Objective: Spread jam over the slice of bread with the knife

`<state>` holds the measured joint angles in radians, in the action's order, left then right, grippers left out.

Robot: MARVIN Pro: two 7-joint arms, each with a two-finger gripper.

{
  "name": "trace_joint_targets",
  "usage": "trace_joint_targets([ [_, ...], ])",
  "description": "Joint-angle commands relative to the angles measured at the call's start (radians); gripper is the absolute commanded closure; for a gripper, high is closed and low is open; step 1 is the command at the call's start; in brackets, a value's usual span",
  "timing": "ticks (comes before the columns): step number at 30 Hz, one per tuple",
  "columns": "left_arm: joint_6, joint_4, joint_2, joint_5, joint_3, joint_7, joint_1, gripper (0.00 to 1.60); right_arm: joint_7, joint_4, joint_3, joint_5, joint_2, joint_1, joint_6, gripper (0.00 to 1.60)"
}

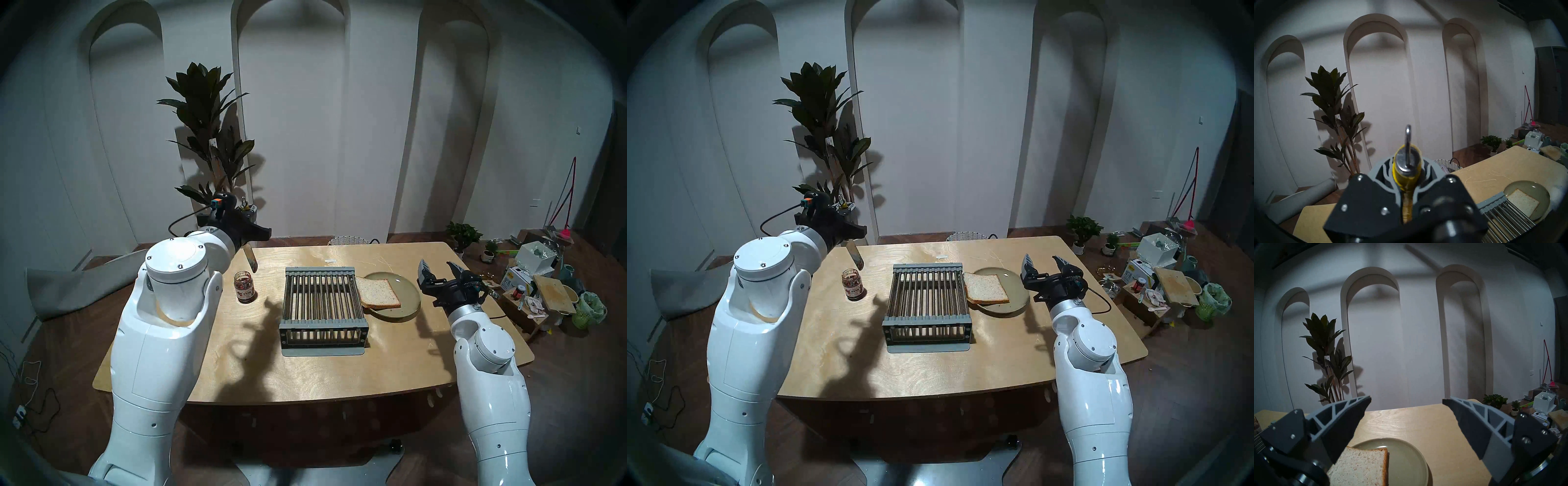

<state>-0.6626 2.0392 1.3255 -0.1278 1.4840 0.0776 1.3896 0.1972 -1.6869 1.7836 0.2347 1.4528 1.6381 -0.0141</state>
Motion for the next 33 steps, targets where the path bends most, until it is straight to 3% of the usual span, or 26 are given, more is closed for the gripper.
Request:
trace_joint_targets([
  [1,-0.024,-0.045,-0.025,0.014,0.003,0.046,-0.115,1.6,-0.005,-0.005,-0.001,0.0,-0.001,-0.034,0.009,0.0],
  [16,-0.102,-0.165,-0.058,0.035,-0.014,0.11,-0.246,1.6,-0.016,0.0,-0.016,0.0,0.001,-0.032,0.02,0.0],
  [17,-0.089,-0.148,-0.052,0.041,-0.004,0.113,-0.22,1.6,-0.017,0.0,-0.017,0.0,0.001,-0.031,0.02,0.0],
  [20,-0.109,-0.173,-0.062,0.028,-0.015,0.134,-0.254,1.6,-0.021,-0.003,-0.019,0.0,0.0,-0.028,0.021,0.0],
  [33,-0.123,-0.164,-0.067,0.041,-0.021,0.139,-0.237,1.6,-0.03,-0.007,-0.033,0.004,0.001,-0.013,0.029,0.0],
])
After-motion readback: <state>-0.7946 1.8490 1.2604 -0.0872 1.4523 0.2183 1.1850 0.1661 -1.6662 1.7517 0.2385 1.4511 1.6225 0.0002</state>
